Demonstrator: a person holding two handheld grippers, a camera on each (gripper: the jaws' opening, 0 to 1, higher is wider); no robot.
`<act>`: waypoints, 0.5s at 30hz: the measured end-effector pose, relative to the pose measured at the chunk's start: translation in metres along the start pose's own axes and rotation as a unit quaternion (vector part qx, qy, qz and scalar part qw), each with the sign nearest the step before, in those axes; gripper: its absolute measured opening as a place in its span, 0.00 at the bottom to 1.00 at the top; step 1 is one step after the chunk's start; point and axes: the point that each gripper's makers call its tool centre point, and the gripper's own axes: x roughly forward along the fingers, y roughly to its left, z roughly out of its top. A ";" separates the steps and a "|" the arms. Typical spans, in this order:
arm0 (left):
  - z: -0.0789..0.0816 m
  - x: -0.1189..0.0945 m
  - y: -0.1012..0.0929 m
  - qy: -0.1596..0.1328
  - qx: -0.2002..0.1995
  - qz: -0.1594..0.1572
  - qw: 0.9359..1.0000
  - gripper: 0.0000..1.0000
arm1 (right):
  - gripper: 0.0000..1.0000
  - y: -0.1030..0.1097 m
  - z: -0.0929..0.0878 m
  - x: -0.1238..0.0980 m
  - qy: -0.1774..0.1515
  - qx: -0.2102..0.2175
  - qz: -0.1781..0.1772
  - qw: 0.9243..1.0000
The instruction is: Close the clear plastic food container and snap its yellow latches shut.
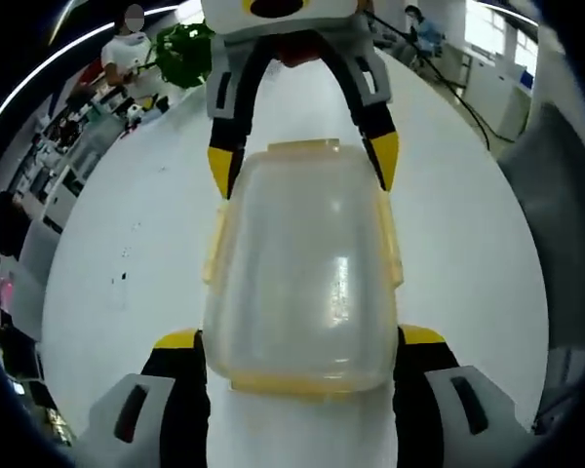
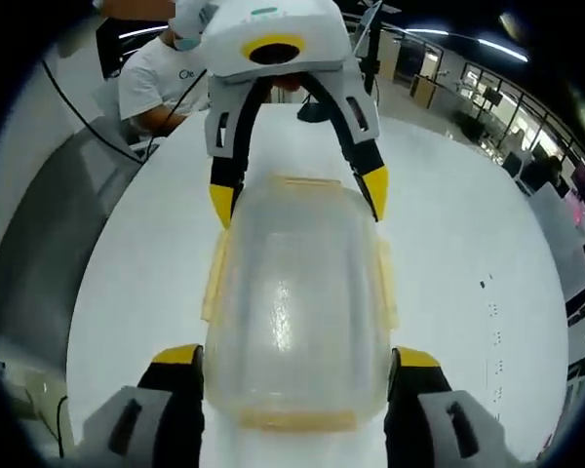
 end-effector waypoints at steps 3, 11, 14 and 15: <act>0.000 0.000 0.000 0.000 0.000 0.001 1.000 0.76 | 0.76 0.000 0.000 0.000 -0.002 0.003 -0.006 1.000; -0.006 0.001 -0.003 0.025 0.034 0.032 0.999 0.99 | 0.99 -0.005 0.005 -0.008 0.001 0.049 -0.070 0.996; -0.002 -0.005 -0.001 0.012 -0.003 0.049 0.999 0.99 | 0.99 -0.002 0.004 -0.011 -0.001 0.055 -0.085 0.995; -0.003 -0.006 -0.003 0.013 -0.008 0.043 0.999 0.99 | 0.99 0.000 0.007 -0.014 -0.010 0.063 -0.091 0.994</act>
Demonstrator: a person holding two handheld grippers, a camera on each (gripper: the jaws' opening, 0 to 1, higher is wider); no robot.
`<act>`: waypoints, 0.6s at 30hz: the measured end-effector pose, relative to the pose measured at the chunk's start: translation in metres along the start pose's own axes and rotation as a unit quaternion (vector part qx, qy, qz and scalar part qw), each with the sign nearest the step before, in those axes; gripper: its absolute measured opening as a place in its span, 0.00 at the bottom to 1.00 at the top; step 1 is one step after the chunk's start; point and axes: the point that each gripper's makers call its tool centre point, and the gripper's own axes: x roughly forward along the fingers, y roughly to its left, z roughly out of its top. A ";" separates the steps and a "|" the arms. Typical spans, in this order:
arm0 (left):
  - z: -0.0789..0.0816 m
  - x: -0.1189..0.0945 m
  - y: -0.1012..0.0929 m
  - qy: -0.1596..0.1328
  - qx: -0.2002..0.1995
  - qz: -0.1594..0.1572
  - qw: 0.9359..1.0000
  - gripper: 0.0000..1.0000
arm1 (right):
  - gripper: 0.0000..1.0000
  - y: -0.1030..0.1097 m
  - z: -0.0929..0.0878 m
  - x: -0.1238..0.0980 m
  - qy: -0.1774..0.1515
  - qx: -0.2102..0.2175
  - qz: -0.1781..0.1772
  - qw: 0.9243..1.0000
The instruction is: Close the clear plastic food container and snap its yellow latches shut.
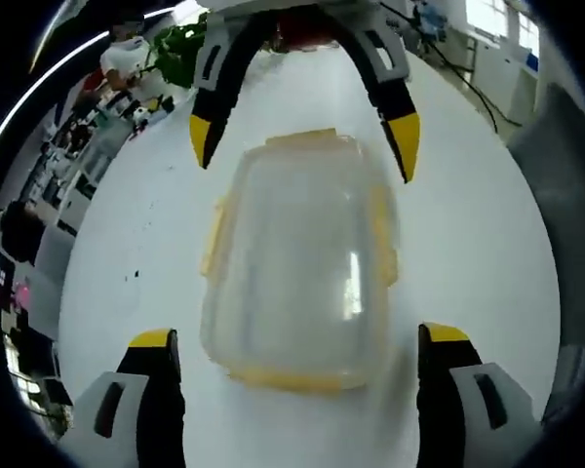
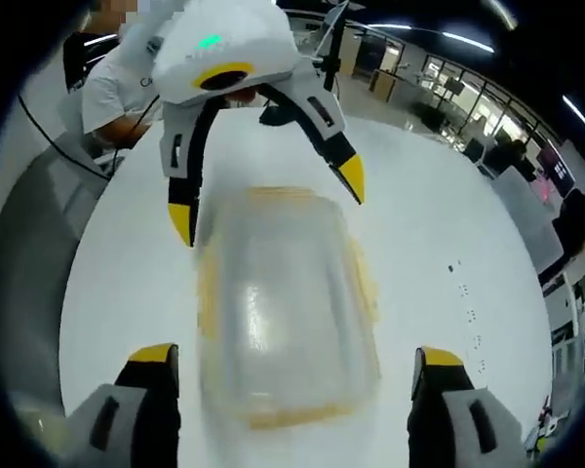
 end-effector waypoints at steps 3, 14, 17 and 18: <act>-0.001 -0.007 -0.005 -0.003 -0.007 0.002 1.000 0.99 | 0.99 0.008 0.002 -0.003 -0.009 0.013 -0.001 1.000; 0.004 -0.024 -0.022 -0.028 -0.071 0.013 0.997 0.99 | 0.99 0.021 -0.005 -0.016 -0.019 0.062 -0.042 0.997; 0.007 -0.030 -0.022 -0.038 -0.096 0.025 0.994 0.99 | 0.99 0.023 -0.006 -0.022 -0.026 0.090 -0.049 0.994; 0.008 -0.032 -0.023 -0.044 -0.108 0.025 0.993 0.99 | 0.99 0.025 -0.005 -0.025 -0.031 0.100 -0.050 0.993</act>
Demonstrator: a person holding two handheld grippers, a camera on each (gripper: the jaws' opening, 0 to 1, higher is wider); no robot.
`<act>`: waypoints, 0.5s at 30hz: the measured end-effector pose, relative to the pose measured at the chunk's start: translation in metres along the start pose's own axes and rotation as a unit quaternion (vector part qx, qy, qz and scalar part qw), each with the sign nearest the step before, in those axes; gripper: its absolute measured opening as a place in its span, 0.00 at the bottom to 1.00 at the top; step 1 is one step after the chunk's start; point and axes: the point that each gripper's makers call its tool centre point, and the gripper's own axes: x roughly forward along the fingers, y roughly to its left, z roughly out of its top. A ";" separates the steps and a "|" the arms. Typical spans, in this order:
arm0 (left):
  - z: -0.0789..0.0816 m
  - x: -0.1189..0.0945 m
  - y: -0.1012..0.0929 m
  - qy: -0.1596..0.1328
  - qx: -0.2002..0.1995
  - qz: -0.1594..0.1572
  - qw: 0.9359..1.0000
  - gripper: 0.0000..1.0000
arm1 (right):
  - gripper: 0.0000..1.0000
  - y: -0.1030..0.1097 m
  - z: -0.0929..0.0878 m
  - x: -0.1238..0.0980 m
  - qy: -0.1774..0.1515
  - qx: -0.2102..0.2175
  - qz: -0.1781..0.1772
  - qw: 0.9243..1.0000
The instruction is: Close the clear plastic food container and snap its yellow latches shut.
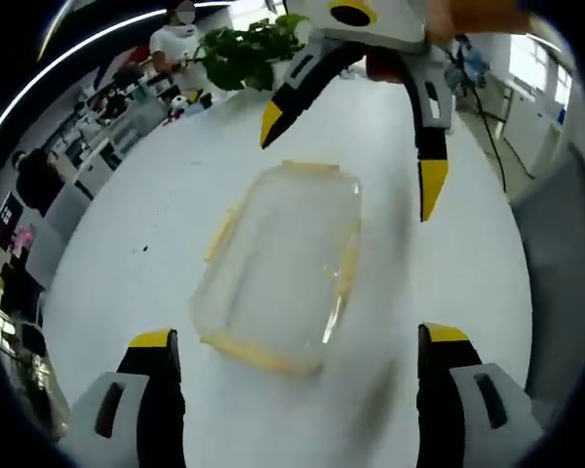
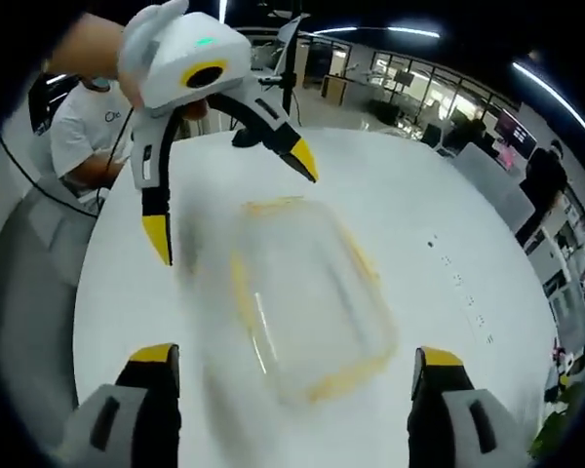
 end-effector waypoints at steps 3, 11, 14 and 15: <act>-0.002 -0.007 0.000 -0.002 -0.010 0.012 1.000 0.94 | 0.99 0.004 -0.001 -0.005 -0.006 0.014 -0.003 1.000; -0.003 -0.025 -0.010 -0.024 -0.051 0.030 0.998 0.99 | 0.99 0.019 -0.001 -0.020 -0.037 0.048 -0.019 0.998; 0.000 -0.035 -0.019 -0.040 -0.071 0.034 0.996 0.99 | 0.99 0.025 -0.002 -0.026 -0.043 0.063 -0.022 0.997; -0.001 -0.037 -0.019 -0.042 -0.074 0.037 0.996 0.99 | 0.99 0.027 -0.002 -0.027 -0.045 0.067 -0.022 0.996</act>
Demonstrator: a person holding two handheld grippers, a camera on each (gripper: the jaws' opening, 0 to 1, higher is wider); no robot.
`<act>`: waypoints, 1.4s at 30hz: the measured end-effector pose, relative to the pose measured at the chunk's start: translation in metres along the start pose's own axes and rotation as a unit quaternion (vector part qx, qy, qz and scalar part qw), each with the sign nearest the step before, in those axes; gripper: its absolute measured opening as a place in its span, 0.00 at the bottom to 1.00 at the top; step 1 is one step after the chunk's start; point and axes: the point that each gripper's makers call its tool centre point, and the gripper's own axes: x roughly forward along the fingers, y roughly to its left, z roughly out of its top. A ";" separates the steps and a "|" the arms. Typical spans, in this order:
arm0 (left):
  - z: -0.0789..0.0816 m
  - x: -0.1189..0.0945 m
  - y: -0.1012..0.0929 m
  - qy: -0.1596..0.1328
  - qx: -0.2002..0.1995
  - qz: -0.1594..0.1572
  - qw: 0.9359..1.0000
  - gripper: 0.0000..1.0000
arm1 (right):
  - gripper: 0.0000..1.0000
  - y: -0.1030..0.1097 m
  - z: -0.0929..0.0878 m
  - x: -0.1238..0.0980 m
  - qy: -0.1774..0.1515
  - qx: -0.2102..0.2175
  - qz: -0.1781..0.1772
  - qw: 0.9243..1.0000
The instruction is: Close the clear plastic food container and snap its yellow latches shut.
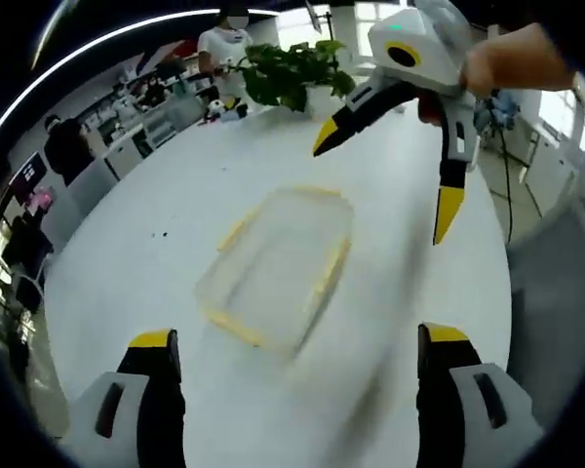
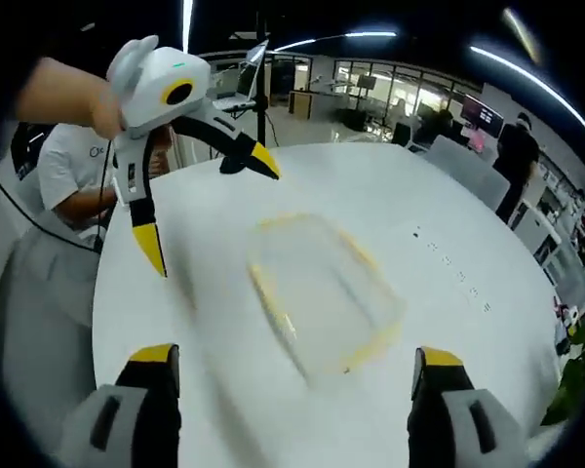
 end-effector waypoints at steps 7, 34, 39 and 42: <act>-0.010 -0.019 -0.015 -0.019 -0.047 0.010 0.999 0.99 | 0.99 0.015 -0.001 -0.016 -0.021 0.022 -0.008 1.000; -0.049 -0.108 -0.076 -0.066 -0.071 0.054 0.994 0.99 | 0.99 0.080 -0.024 -0.096 -0.095 0.097 -0.082 0.987; -0.063 -0.121 -0.090 -0.068 -0.090 0.053 0.992 0.99 | 0.99 0.094 -0.032 -0.105 -0.098 0.106 -0.094 0.985; -0.069 -0.129 -0.099 -0.071 -0.096 0.058 0.991 0.99 | 0.99 0.104 -0.034 -0.110 -0.105 0.125 -0.092 0.982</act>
